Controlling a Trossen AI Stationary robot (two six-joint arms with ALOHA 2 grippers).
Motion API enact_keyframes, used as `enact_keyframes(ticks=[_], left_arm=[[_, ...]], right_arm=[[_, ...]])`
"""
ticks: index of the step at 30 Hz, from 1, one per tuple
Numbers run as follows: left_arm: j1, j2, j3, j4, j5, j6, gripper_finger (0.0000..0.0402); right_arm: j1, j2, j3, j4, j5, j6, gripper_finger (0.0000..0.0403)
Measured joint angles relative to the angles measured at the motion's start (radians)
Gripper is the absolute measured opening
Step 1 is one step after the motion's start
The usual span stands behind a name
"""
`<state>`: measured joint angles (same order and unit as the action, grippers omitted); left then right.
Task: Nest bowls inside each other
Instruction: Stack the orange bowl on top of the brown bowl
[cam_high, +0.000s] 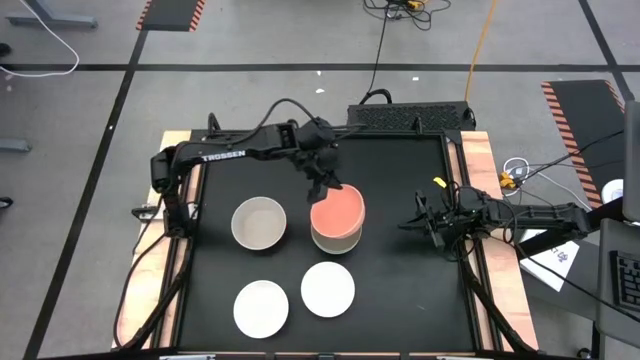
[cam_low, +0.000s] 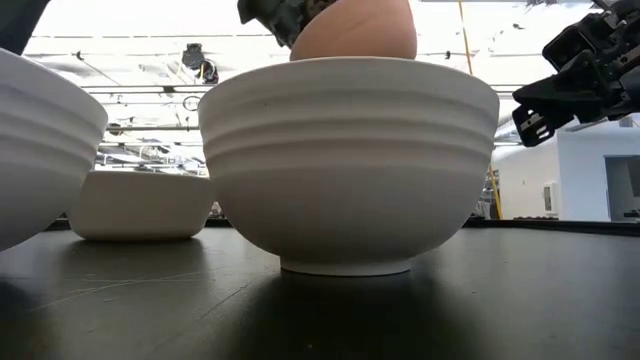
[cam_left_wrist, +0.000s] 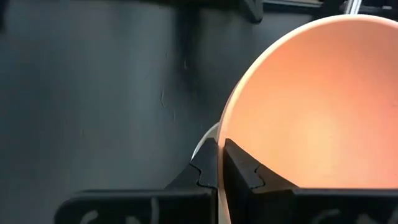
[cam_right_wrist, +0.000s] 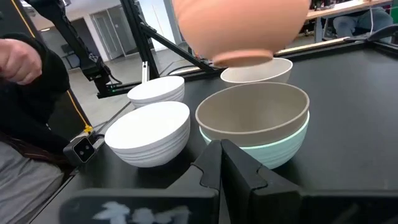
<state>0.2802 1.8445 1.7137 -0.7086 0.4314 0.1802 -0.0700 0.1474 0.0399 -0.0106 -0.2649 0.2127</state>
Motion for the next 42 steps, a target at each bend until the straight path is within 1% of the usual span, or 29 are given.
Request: enact_keyframes(ticks=[7,16,19,28,39,42], left_arm=[[-0.001,0.032,-0.003,-0.067,-0.066,-0.007,0.0004],[-0.014,0.068,-0.003,-0.064,-0.075,-0.026,0.0004],[-0.017,0.078,-0.003,-0.096,-0.096,-0.026,0.0004],[-0.059,0.119,-0.003,-0.119,-0.132,-0.033,0.0004],[-0.098,0.180,-0.003,-0.127,-0.241,-0.040,0.0004],[-0.101,0.185,-0.002,-0.135,-0.249,-0.046,0.0004]], right_arm=[[0.000,0.000,0.000,0.000,0.000,-0.008,0.0000],[0.000,0.000,0.000,-0.001,0.000,-0.012,0.0000],[0.000,0.001,0.000,-0.001,0.000,-0.008,0.0000],[0.000,0.008,-0.001,-0.001,0.000,-0.009,0.0000],[0.000,0.012,-0.001,0.015,0.000,-0.011,0.0000],[0.000,0.011,-0.001,0.025,0.000,-0.011,0.0000]])
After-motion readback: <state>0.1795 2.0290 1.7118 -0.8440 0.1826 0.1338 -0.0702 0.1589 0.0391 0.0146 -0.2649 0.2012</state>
